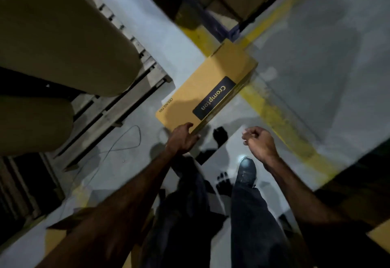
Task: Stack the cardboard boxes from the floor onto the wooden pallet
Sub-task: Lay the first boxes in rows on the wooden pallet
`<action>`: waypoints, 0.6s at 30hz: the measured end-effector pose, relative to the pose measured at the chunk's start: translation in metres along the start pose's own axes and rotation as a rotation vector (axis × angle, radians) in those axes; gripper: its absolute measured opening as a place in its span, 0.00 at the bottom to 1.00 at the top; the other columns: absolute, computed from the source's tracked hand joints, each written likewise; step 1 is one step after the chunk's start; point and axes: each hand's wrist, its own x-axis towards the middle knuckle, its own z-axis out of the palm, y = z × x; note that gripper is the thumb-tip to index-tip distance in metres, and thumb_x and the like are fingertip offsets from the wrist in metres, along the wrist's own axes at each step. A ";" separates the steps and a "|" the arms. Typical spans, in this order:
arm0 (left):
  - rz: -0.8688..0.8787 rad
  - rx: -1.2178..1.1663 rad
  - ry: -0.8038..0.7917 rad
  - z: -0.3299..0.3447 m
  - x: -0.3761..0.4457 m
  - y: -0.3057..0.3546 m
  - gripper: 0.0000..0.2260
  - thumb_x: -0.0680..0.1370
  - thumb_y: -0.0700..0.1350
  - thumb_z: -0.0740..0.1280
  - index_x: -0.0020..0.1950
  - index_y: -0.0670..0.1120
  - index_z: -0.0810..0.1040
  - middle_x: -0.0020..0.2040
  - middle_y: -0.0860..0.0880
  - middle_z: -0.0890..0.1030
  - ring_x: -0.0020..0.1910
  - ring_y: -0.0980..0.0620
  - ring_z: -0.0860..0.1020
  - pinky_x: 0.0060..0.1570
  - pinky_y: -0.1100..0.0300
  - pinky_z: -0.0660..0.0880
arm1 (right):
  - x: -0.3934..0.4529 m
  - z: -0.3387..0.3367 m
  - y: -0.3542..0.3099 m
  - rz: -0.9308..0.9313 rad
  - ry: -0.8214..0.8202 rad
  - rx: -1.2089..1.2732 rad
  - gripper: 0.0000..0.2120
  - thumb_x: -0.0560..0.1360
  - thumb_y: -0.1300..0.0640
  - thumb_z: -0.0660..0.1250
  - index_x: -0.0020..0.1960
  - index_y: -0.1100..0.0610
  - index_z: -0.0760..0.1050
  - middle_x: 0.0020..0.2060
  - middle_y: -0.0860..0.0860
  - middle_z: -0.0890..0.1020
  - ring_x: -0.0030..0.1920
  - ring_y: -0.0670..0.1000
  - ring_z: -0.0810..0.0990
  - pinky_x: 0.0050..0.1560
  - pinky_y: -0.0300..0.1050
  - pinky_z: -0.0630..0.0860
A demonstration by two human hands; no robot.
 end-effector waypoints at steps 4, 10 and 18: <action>0.018 0.135 0.000 0.034 0.115 -0.021 0.39 0.75 0.65 0.71 0.79 0.45 0.68 0.70 0.36 0.76 0.69 0.33 0.74 0.62 0.40 0.76 | 0.071 0.031 0.021 0.081 -0.017 0.013 0.10 0.82 0.57 0.69 0.42 0.57 0.80 0.40 0.56 0.86 0.34 0.52 0.84 0.33 0.38 0.72; -0.045 0.356 0.050 0.079 0.200 -0.060 0.58 0.70 0.68 0.76 0.85 0.58 0.37 0.84 0.41 0.34 0.82 0.28 0.39 0.67 0.18 0.55 | 0.168 0.097 0.061 0.190 -0.041 0.022 0.21 0.83 0.51 0.70 0.34 0.60 0.76 0.30 0.57 0.81 0.25 0.53 0.74 0.32 0.43 0.73; 0.106 0.270 0.112 -0.024 0.262 -0.138 0.57 0.68 0.69 0.74 0.84 0.64 0.38 0.86 0.45 0.41 0.84 0.33 0.43 0.71 0.18 0.52 | 0.256 0.198 0.054 0.246 -0.077 0.013 0.19 0.82 0.46 0.69 0.40 0.59 0.79 0.34 0.54 0.84 0.31 0.50 0.79 0.34 0.45 0.78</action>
